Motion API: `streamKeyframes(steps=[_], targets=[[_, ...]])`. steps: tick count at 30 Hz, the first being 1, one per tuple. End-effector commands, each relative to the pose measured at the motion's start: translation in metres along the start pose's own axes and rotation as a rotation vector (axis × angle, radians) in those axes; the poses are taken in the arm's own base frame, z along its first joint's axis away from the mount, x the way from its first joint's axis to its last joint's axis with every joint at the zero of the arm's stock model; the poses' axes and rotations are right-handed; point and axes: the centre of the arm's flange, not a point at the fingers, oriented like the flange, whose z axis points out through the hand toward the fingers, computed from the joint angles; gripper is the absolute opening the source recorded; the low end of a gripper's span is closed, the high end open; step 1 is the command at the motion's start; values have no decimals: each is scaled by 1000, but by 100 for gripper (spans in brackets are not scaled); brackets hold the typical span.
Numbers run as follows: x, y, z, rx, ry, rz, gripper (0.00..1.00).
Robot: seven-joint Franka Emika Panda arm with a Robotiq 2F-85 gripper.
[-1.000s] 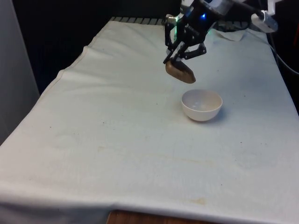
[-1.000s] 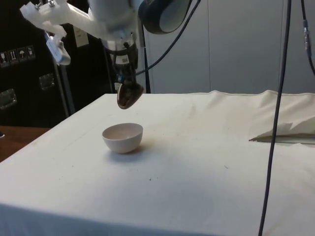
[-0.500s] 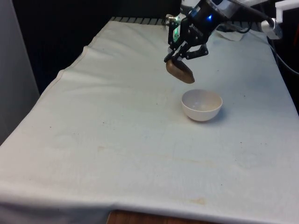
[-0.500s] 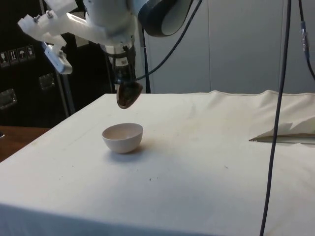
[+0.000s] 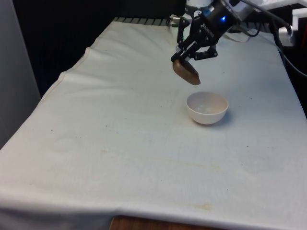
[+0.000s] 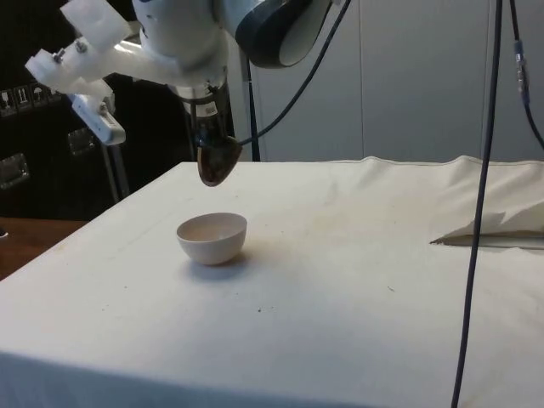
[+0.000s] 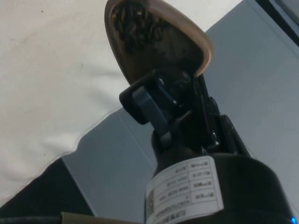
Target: Pour the coffee beans from the cup into the bowl.
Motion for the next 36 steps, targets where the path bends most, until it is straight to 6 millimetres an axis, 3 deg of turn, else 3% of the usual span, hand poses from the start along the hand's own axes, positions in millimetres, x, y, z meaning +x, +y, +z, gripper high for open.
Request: streamKeyframes(steps=[1,36], targets=[[0,-1,-1,-6,1,-2,0],[5,-53,-39,-284,62,-76,0]])
